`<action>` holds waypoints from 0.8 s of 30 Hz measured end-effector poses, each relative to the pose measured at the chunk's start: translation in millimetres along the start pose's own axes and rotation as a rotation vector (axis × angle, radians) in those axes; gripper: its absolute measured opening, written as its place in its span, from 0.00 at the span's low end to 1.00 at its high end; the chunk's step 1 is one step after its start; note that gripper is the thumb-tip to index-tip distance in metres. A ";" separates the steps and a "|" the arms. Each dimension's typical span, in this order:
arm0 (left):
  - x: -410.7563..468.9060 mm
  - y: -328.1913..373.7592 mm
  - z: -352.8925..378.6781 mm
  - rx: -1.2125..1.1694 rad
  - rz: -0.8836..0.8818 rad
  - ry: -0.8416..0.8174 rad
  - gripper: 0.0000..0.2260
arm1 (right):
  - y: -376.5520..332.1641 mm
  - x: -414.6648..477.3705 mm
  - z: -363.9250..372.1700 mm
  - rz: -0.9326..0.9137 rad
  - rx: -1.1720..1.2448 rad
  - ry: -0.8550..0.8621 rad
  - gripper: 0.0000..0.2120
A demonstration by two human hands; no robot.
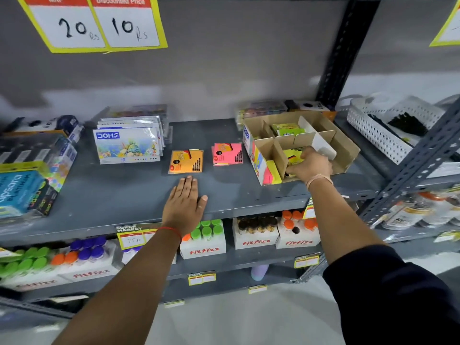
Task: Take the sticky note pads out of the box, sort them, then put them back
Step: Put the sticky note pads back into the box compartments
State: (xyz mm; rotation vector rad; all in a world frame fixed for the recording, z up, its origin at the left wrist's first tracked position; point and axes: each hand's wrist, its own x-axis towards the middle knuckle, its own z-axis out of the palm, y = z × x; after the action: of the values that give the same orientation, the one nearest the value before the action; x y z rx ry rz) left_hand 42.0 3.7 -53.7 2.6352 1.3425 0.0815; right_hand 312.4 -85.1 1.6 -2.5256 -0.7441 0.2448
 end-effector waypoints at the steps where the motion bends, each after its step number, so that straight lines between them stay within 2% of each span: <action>1: 0.3 0.7 0.0 0.002 0.003 0.001 0.26 | 2.4 0.8 4.6 0.009 -0.012 -0.015 0.24; 5: -0.4 0.7 -0.2 0.010 0.010 -0.003 0.29 | 8.8 4.3 11.3 -0.004 -0.051 -0.048 0.23; 9: -1.3 -1.7 -1.7 -0.028 0.003 -0.003 0.33 | -2.0 9.4 -18.7 -0.079 -0.167 -0.147 0.15; 11: 0.2 -1.6 -1.8 -0.044 -0.006 -0.004 0.30 | -19.4 7.7 -39.8 -0.148 -0.117 -0.028 0.14; 13: 1.7 0.7 -1.3 -0.067 -0.021 -0.002 0.26 | -47.2 -1.7 -52.5 -0.314 0.035 0.099 0.16; 14: 1.8 1.7 -0.9 -0.068 -0.027 -0.002 0.26 | -63.4 -6.7 -52.8 -0.427 0.087 0.087 0.17; 16: 1.9 2.7 0.0 -0.059 -0.033 -0.007 0.26 | -94.2 -13.6 -42.1 -0.603 0.062 -0.099 0.25; 19: 1.6 1.9 1.9 -0.050 -0.033 0.003 0.26 | -123.9 -6.6 -1.8 -0.725 -0.282 -0.450 0.40; 21: 1.7 2.1 3.2 -0.050 -0.037 0.017 0.27 | -135.2 8.3 26.4 -0.724 -0.507 -0.529 0.46; 24: 4.2 1.9 5.9 -0.044 -0.047 0.013 0.27 | -145.3 22.3 52.2 -0.722 -0.713 -0.538 0.54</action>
State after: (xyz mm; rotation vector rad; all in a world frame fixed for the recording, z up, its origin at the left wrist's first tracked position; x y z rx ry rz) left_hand 46.8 5.2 -59.3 2.5697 1.3889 0.1203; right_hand 248.5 54.5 29.1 -2.5810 -2.2128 0.4678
